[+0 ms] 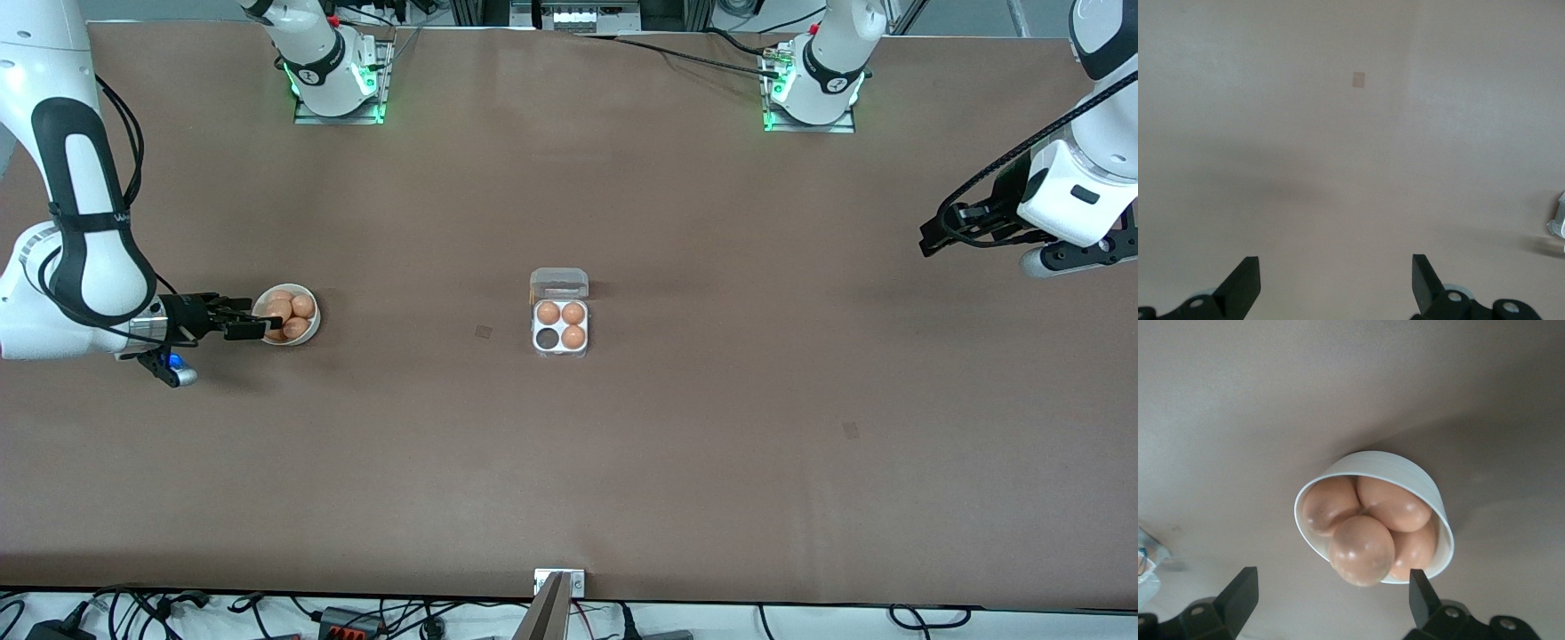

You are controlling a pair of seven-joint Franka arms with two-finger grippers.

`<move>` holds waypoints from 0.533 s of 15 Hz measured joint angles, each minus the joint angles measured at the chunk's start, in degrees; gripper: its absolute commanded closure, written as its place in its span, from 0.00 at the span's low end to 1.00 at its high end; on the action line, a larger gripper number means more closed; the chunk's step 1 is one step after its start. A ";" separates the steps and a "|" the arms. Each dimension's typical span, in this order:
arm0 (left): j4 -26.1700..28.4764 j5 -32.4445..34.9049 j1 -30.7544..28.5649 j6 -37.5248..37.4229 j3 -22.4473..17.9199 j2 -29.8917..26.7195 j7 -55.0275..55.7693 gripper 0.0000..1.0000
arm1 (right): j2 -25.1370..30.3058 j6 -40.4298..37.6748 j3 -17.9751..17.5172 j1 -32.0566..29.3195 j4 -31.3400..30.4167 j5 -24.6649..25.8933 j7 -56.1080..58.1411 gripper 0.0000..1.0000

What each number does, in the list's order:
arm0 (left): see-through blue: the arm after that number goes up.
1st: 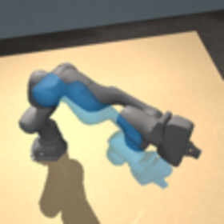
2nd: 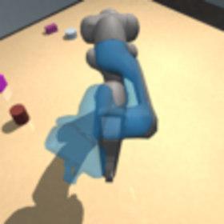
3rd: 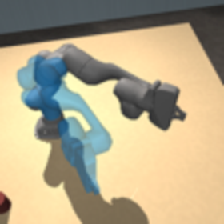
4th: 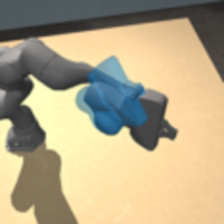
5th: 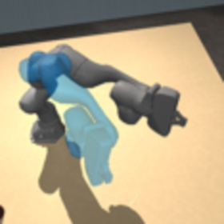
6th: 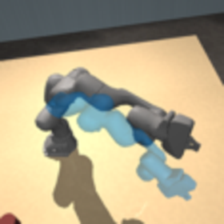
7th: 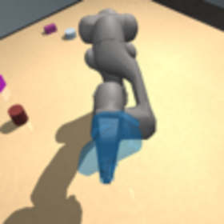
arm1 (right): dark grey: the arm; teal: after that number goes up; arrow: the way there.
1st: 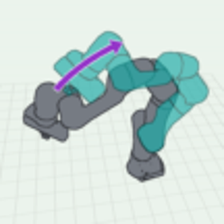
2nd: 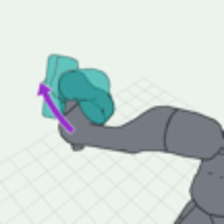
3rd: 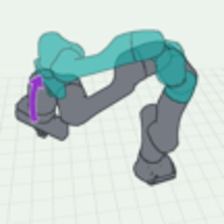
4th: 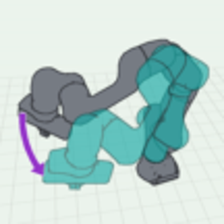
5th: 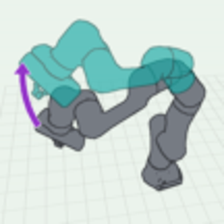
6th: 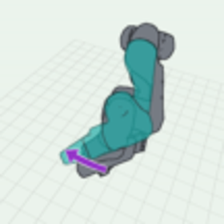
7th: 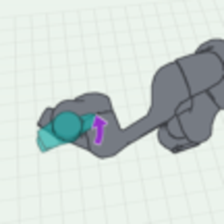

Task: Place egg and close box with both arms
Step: 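Lower the right gripper into the bowl and grasp one brown egg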

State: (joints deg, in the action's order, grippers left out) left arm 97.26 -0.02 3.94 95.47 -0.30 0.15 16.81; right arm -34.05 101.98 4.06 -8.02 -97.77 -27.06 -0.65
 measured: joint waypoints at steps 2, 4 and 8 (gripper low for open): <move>0.00 0.00 0.00 0.00 0.00 0.00 0.00 0.00 | -0.47 0.00 0.00 -0.22 0.01 -0.35 -0.08 0.00; 0.00 0.00 0.00 0.00 0.00 0.00 0.00 0.00 | -0.85 -0.01 0.04 -0.62 0.02 -0.37 -0.43 0.04; 0.00 0.00 0.00 0.00 0.00 0.00 0.00 0.00 | -1.66 -0.06 0.05 -1.75 0.02 -0.39 -0.49 0.12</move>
State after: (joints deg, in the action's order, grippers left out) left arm 97.26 -0.02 3.93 95.47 -0.30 0.15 16.81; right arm -35.71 101.92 4.12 -9.77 -97.74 -27.45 -1.13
